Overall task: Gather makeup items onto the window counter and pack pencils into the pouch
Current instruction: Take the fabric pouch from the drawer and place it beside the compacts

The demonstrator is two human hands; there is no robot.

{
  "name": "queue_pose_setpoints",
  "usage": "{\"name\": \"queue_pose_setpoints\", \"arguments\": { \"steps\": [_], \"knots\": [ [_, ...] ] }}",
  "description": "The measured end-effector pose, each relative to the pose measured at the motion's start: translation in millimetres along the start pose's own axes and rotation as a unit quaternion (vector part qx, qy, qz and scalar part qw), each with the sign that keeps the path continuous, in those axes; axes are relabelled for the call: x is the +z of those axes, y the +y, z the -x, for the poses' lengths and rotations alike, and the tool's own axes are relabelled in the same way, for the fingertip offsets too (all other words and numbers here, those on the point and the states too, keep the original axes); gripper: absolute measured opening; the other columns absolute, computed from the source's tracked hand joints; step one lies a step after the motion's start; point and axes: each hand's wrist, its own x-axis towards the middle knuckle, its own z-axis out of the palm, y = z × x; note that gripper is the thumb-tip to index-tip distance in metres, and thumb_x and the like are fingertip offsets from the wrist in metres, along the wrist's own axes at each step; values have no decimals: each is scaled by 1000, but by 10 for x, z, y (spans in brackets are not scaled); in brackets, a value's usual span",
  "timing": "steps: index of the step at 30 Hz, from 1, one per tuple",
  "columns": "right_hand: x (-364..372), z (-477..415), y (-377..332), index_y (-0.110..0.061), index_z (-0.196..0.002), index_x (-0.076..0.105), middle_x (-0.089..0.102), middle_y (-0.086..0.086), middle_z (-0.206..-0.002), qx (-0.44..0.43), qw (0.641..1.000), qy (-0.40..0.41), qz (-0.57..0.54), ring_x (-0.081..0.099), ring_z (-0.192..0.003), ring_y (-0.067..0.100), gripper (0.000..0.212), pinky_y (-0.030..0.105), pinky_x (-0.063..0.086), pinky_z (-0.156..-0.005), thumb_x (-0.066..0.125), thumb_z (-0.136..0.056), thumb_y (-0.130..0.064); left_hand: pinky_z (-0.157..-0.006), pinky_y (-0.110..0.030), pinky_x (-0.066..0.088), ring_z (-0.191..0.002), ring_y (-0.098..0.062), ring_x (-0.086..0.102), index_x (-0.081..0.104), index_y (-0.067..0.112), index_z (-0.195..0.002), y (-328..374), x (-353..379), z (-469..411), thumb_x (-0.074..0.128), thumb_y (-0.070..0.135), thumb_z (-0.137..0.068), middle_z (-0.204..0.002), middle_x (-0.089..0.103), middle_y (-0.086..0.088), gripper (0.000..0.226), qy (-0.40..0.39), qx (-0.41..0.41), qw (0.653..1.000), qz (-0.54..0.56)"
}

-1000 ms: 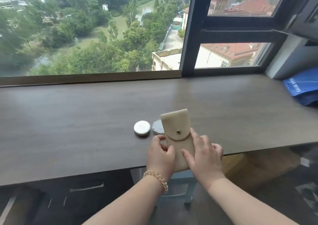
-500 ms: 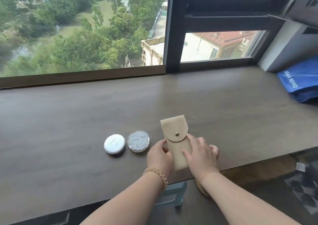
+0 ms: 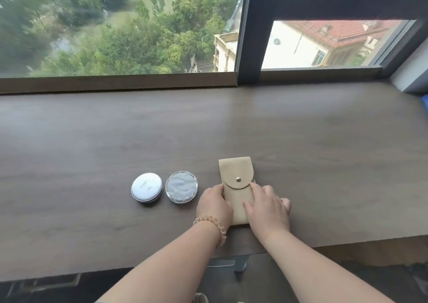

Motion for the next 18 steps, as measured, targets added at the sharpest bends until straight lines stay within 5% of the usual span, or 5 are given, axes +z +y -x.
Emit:
{"name": "queue_pose_setpoints", "arguments": {
  "steps": [4,8,12,18],
  "knots": [
    [-56,6,20,-30,-128,42,49,-1,-115,-25,999,-15,19,50,-112,18,43,37,28,-93,47,-89,-47,-81,-28,47,-97,-21,59,65,20,-98,68,-8,94,50,16,-79,-101,64,-3,25,9,-26,1000,2],
    [-215,98,-25,-23,-127,50,55,3,-110,-60,997,31,-24,55,-106,23,49,40,33,-88,59,-81,-38,-102,-25,38,-120,-16,52,53,17,-131,139,-123,353,54,21,-86,-129,57,-2,45,43,-42,997,54],
    [-255,302,-307,-21,-118,59,60,4,-105,-182,976,91,-82,59,-97,27,48,39,31,-86,58,-72,-37,-104,-26,38,-118,-13,52,55,16,-129,24,-396,725,57,21,-87,-128,58,1,43,118,-5,991,64],
    [-380,788,-1042,-23,-131,50,52,0,-135,-332,935,2,-125,50,-123,22,56,36,29,-98,49,-78,-43,-101,-34,42,-114,-21,56,60,13,-124,-428,-1092,1297,59,21,-80,-120,65,-3,45,231,35,970,-60]
  ]
}}
